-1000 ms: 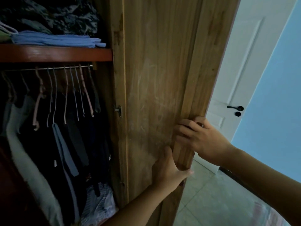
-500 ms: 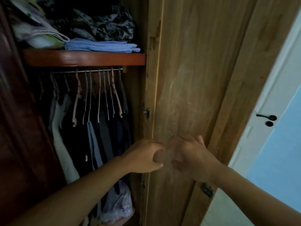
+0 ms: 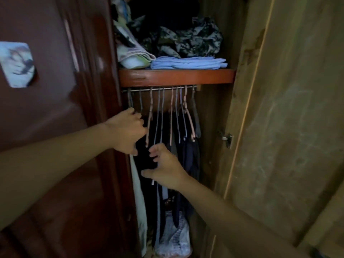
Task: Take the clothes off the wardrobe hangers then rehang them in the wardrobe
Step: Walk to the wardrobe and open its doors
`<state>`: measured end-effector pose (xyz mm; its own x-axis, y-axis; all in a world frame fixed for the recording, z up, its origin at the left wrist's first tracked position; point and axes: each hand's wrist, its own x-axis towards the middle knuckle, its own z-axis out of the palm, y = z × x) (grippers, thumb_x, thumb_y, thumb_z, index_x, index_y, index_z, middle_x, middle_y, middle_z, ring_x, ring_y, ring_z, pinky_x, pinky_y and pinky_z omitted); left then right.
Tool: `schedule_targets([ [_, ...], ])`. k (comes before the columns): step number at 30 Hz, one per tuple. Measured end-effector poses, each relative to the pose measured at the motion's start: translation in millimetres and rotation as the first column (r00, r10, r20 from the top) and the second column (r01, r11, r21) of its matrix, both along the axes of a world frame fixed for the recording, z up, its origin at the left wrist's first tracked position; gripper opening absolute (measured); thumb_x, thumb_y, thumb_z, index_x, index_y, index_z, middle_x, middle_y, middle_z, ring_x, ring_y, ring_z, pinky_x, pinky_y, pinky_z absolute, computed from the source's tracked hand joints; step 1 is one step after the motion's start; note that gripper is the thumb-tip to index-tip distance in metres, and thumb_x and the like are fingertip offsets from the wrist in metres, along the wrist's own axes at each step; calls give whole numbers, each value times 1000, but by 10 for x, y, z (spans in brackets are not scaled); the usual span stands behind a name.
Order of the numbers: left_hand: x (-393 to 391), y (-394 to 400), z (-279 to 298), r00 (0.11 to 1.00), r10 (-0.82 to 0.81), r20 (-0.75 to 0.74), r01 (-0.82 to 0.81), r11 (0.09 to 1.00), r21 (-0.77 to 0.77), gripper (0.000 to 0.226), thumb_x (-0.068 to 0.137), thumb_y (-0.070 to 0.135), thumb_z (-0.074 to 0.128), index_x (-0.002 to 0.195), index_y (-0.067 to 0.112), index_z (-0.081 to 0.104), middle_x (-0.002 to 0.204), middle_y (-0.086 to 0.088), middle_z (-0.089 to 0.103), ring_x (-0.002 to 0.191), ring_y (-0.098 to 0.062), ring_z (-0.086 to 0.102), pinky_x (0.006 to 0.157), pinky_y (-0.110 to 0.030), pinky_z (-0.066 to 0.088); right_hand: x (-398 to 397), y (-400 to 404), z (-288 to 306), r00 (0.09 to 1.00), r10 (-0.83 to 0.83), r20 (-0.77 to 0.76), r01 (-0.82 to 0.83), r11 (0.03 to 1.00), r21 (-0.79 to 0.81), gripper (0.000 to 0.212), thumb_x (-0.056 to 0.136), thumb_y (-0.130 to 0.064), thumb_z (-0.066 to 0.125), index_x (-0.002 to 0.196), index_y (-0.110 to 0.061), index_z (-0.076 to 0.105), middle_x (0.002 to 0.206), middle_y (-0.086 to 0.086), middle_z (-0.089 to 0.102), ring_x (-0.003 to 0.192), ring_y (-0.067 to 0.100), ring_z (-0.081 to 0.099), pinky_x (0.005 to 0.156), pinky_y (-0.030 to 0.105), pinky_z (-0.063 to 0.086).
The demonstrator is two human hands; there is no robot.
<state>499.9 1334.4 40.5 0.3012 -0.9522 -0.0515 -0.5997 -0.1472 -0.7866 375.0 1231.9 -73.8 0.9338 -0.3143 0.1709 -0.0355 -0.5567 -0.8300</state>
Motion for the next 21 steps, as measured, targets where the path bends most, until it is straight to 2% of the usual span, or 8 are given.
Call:
schedule_targets([
  [2, 99, 105, 74, 992, 69, 102, -77, 994, 80, 93, 67, 83, 55, 134, 19, 52, 127, -5, 58, 119, -25, 47, 106, -39, 28, 310, 134, 20, 1000, 0, 13, -2, 993, 122, 70, 76, -25, 85, 129, -25, 39, 119, -8, 45, 109, 9, 46, 74, 15, 39],
  [4, 128, 153, 103, 970, 120, 211, -158, 972, 175, 104, 65, 81, 61, 145, 16, 43, 146, -9, 46, 138, -30, 32, 119, -47, 8, 585, 261, 29, 1000, -11, 17, 7, 981, 194, 82, 73, -26, 87, 137, -22, 35, 125, -5, 44, 115, 13, 46, 83, 22, 41],
  [7, 123, 152, 118, 937, 168, 307, -246, 940, 236, 102, 69, 66, 71, 151, 17, 34, 160, -13, 24, 149, -36, 8, 116, -61, -12, 917, 443, 37, 1000, -13, 5, 12, 974, 225, 102, 69, -27, 89, 149, -16, 27, 146, 1, 41, 130, 17, 44, 100, 33, 45],
  [9, 102, 147, 160, 944, 135, 302, -204, 956, 209, 85, 74, 54, 72, 145, 18, 43, 155, -12, 34, 145, -35, 20, 116, -59, -7, 1009, 518, 15, 999, -22, 31, 14, 967, 254, 99, 70, -20, 87, 149, -18, 28, 140, -5, 48, 129, 16, 48, 100, 35, 48],
  [11, 115, 178, 165, 952, 59, 301, -116, 977, 177, 57, 82, 40, 65, 132, 15, 56, 140, -11, 51, 130, -32, 39, 117, -55, 7, 1060, 541, -44, 994, -66, 83, 44, 969, 245, 74, 71, -12, 82, 135, -19, 44, 116, -9, 61, 112, 16, 61, 87, 34, 55],
  [13, 117, 186, 140, 948, 24, 317, -75, 986, 151, 40, 85, 32, 59, 121, 13, 62, 127, -11, 58, 118, -31, 45, 114, -52, 16, 1059, 512, -124, 988, -90, 122, 62, 973, 223, 53, 71, -8, 78, 119, -18, 57, 100, -2, 69, 96, 17, 68, 83, 40, 59],
  [16, 104, 199, 98, 956, 19, 292, -59, 990, 128, 30, 87, 27, 57, 114, 16, 65, 119, -9, 61, 113, -31, 47, 112, -49, 18, 1006, 507, -191, 983, -57, 174, 20, 978, 208, 43, 72, -10, 77, 111, -17, 61, 93, 1, 71, 86, 14, 69, 81, 43, 59],
  [21, -7, 312, 115, 963, -58, 264, 27, 992, 120, 32, 86, 20, 53, 114, 12, 65, 115, -9, 62, 113, -31, 46, 114, -49, 17, 843, 589, -231, 974, -80, 210, 49, 988, 149, 37, 72, -22, 78, 105, -20, 62, 88, -3, 70, 80, 12, 68, 78, 40, 59],
])
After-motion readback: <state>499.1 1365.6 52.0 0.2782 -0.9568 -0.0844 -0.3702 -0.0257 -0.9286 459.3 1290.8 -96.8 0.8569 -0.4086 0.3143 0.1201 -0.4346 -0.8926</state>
